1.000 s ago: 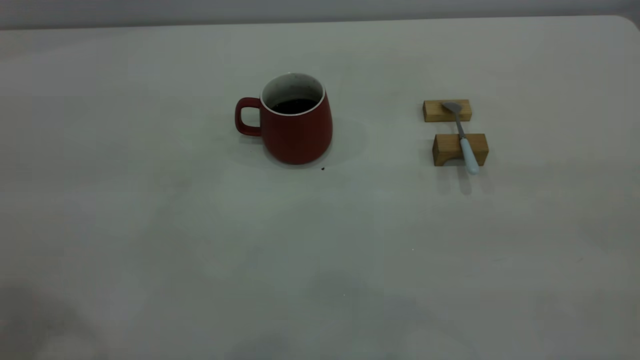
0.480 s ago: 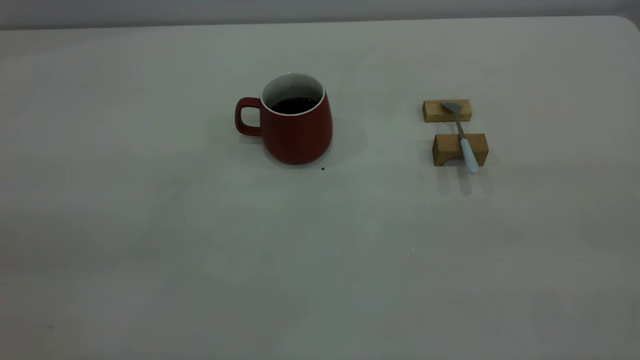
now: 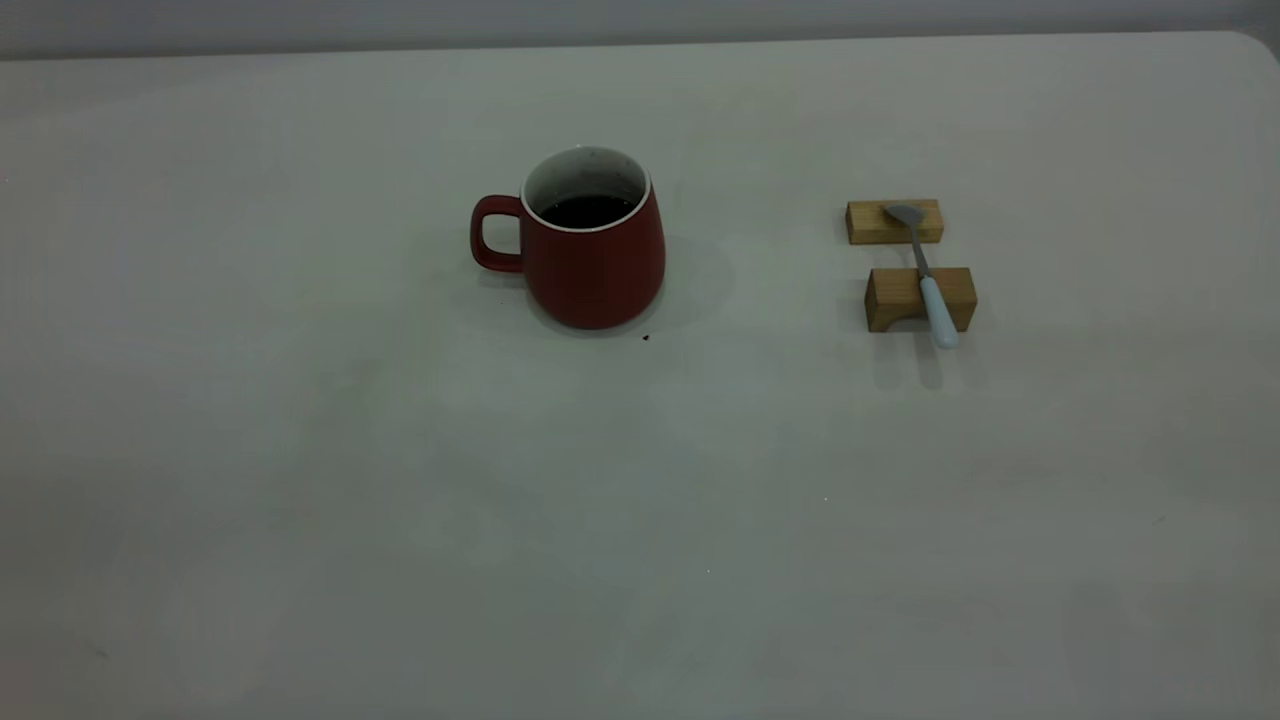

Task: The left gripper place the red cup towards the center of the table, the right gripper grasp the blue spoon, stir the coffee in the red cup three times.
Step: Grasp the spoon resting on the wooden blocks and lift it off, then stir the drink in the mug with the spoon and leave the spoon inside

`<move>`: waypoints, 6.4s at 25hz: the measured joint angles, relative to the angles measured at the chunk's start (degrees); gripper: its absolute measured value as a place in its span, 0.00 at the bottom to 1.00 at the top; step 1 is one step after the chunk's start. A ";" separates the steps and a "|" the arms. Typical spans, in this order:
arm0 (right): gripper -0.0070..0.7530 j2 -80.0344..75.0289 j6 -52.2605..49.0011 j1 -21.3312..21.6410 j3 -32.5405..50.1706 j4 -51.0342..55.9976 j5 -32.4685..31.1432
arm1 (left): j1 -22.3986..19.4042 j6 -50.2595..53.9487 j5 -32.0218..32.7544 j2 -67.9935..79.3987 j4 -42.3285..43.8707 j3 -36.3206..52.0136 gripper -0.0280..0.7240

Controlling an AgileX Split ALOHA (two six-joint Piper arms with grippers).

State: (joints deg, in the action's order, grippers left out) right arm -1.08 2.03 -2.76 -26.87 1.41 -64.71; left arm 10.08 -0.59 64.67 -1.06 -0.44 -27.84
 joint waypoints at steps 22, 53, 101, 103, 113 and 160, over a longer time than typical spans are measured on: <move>0.48 -13.39 7.73 0.00 -0.73 10.65 11.14 | -9.05 0.00 0.07 0.00 0.00 0.00 0.78; 0.68 -123.07 10.35 -12.46 -45.25 25.53 26.21 | -9.05 0.00 0.11 0.00 0.00 0.00 0.78; 0.18 -124.47 9.09 -12.69 -55.46 48.22 12.68 | -9.05 0.00 0.11 0.00 0.00 0.00 0.78; 0.18 -125.17 10.22 -12.69 -55.46 55.81 10.49 | -9.05 0.00 0.11 0.00 0.00 0.00 0.78; 0.18 -126.07 14.80 -12.69 -55.46 71.21 6.73 | -9.05 0.01 0.11 0.00 0.00 0.00 0.78; 0.18 -131.31 -39.50 -16.71 -62.00 99.15 5.50 | -9.05 0.01 0.11 0.00 0.00 0.00 0.78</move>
State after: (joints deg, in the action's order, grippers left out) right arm -132.38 -37.47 -19.47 -88.88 100.55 -59.21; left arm 1.04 -0.58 64.78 -1.06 -0.44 -27.84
